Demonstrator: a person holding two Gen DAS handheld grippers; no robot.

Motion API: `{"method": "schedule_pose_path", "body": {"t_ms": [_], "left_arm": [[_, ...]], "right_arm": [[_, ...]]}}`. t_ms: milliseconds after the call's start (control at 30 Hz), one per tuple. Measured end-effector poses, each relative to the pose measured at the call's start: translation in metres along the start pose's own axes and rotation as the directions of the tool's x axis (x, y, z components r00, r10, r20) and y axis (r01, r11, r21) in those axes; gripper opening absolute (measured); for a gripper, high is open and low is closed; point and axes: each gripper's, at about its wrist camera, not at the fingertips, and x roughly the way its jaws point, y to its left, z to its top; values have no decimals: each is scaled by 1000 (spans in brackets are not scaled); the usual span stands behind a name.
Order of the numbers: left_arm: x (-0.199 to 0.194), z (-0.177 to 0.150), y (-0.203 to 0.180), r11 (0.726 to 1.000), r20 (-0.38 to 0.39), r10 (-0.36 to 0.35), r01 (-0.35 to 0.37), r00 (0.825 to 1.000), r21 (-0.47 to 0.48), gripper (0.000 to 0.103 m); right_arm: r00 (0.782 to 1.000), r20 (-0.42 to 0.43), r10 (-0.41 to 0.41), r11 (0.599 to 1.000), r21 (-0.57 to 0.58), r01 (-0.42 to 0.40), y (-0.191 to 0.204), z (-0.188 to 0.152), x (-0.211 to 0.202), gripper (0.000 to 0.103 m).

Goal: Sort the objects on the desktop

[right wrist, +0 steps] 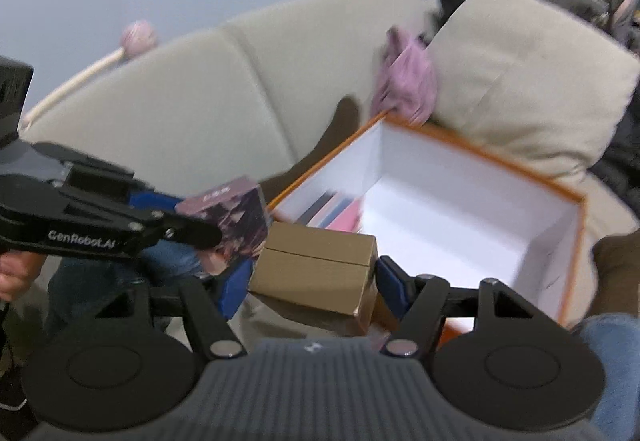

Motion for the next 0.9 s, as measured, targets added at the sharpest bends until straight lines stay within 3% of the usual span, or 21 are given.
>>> {"method": "schedule_pose_path", "body": {"t_ms": [233,533,700,900], "left_arm": [[27,38,-24,997,8,-67,67,998,44,26],[88,54,-26,996,-27,-84,85,996,25,26],[98,60,-27,994,-37,-99,101,994,40,26],[96,63,-22,993,-39,-114,116,993,33,26]], "right_arm": [[996,46,-80,997,23,79,-42,18,-2,69],[992,-64,-104,994,-24,103,-82,7,55,69],[988,-116,-106,994,-22,104,-97,2,75,69],[991,-125,-54,999,-5,54,-98,0,83,69]]}}
